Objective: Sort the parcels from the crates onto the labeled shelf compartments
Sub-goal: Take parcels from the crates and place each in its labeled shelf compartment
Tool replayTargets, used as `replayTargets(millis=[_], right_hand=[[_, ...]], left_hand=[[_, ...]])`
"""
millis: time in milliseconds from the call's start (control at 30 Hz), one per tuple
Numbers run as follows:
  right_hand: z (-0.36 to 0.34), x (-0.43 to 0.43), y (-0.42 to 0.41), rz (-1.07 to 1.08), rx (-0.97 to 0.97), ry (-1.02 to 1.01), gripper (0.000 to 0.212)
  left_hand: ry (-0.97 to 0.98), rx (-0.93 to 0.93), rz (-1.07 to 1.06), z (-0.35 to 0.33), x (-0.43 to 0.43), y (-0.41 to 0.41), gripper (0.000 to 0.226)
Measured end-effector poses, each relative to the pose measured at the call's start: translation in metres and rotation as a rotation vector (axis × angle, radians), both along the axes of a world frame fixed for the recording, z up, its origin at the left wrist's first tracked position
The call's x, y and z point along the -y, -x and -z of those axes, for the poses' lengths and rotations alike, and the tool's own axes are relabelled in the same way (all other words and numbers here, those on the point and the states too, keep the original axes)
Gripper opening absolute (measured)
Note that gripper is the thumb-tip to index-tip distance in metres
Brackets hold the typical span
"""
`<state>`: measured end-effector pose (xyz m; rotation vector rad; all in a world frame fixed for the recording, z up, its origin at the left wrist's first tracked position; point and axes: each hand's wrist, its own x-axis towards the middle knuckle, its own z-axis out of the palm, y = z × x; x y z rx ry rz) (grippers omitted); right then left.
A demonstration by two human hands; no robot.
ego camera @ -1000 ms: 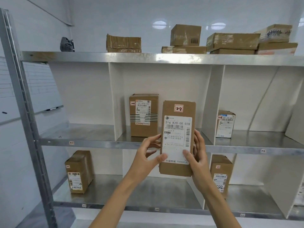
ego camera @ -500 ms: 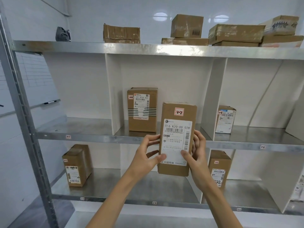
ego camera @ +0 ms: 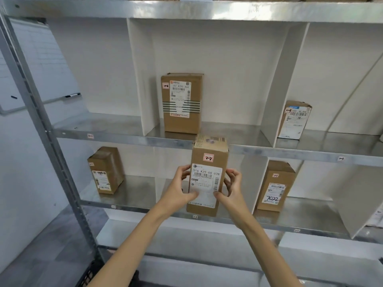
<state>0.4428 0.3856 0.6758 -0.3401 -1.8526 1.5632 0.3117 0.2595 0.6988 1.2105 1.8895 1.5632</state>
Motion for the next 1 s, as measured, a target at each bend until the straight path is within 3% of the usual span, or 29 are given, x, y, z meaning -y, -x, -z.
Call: replayTargets(millis=[133,333,467,567,733,833,1000], right_hand=[[0.032,-0.007,0.007,-0.028,0.121,-0.019,0.073],[0.062,-0.009,0.031,-0.125,0.255,0.019,0.091],[0.070,-0.018,0.062,-0.146,0.280,0.051,0.099],[0.086,-0.037,0.088,-0.144,0.268,0.118,0.092],[0.112,-0.072,0.148,-0.074,0.263,0.350,0.073],[0.123,-0.092,0.183,-0.013,0.250,0.537,0.074],[0.155,-0.104,0.228,0.109,0.273,0.685,0.019]], left_hand=[[0.088,0.224,-0.048,0.032,-0.012,0.001,0.051],[0.064,0.473,-0.180,0.074,-0.025,0.011,0.016],[0.088,0.604,-0.213,0.083,-0.046,0.042,0.040],[0.106,0.673,-0.180,0.096,-0.067,0.074,0.059],[0.083,0.799,-0.238,0.130,-0.103,0.130,0.058],[0.020,0.955,-0.273,0.157,-0.121,0.160,0.059],[-0.024,0.993,-0.331,0.192,-0.138,0.193,0.047]])
